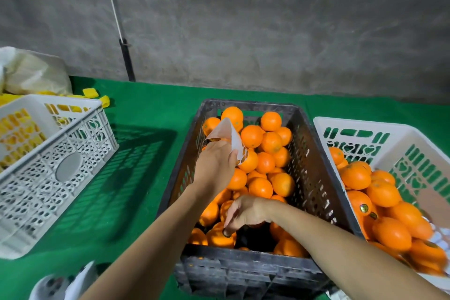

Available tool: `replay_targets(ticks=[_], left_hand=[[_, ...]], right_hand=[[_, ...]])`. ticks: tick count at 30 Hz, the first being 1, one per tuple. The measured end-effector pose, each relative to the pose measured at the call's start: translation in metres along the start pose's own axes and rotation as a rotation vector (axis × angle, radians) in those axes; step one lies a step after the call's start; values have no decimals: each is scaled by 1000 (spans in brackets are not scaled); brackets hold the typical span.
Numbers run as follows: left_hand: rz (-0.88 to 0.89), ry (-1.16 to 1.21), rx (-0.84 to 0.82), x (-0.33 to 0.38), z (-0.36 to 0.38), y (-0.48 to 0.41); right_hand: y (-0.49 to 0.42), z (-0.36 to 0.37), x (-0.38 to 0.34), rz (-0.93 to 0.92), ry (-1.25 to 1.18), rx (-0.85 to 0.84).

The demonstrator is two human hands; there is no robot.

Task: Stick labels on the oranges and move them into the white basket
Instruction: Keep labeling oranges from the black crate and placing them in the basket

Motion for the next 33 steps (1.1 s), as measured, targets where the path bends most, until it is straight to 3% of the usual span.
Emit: replay_targets(ticks=[6, 12, 18, 21, 27, 33], left_hand=[[4, 46, -20, 4, -4, -1], [16, 34, 20, 5, -7, 1], [15, -5, 50, 2, -4, 0], [14, 10, 28, 1, -3, 0], [17, 24, 6, 2, -5, 1], [-9, 39, 3, 3, -5, 2]], right_hand=[[0, -9, 4, -58, 8, 67], [9, -20, 21, -31, -160, 127], [6, -7, 7, -70, -56, -23], [9, -11, 5, -80, -82, 16], [6, 8, -14, -94, 326, -203], [9, 6, -23, -125, 573, -93]])
Point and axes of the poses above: each hand's wrist, its own y-axis away from the middle knuckle, its own z-axis out of the palm, x = y × z, the point moved 3 cm from there along -y, towards the middle knuckle, and after that the axes turned 8 degrees about -x, right-handed, at the moved point
